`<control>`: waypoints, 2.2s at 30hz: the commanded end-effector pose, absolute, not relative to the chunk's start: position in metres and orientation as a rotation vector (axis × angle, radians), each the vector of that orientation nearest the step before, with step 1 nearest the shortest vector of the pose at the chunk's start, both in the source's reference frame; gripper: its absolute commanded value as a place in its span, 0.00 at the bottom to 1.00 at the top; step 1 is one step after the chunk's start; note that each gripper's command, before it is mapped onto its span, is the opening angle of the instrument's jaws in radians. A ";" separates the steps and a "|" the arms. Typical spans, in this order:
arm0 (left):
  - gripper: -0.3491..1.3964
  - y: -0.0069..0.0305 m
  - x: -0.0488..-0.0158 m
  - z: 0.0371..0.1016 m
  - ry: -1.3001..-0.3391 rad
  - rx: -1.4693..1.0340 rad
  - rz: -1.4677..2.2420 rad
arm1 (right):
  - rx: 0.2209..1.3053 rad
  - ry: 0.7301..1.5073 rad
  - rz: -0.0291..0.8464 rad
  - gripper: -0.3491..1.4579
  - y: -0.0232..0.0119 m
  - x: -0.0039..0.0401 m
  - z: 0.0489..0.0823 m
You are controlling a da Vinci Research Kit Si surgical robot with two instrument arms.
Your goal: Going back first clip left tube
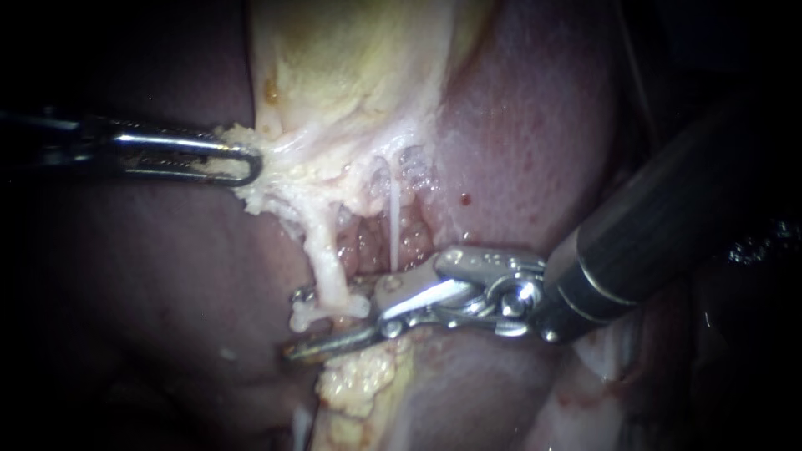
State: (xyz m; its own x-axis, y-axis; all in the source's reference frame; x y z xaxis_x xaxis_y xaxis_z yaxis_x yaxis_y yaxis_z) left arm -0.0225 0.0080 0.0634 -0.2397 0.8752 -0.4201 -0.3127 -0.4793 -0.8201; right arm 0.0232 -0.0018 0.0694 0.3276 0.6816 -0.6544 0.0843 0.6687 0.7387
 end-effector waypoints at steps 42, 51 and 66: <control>0.00 0.0078 -0.0225 0.0632 -0.768 -1.162 1.828 | 0.452 1.270 0.286 0.47 0.0025 0.0062 0.0632; 0.00 0.0074 -0.0235 0.0639 -0.758 -1.161 1.829 | 0.449 1.272 0.280 0.47 0.0025 0.0059 0.0631; 0.00 0.0055 -0.0282 0.0678 -0.785 -1.182 1.849 | 0.452 1.273 0.278 0.47 0.0024 0.0053 0.0630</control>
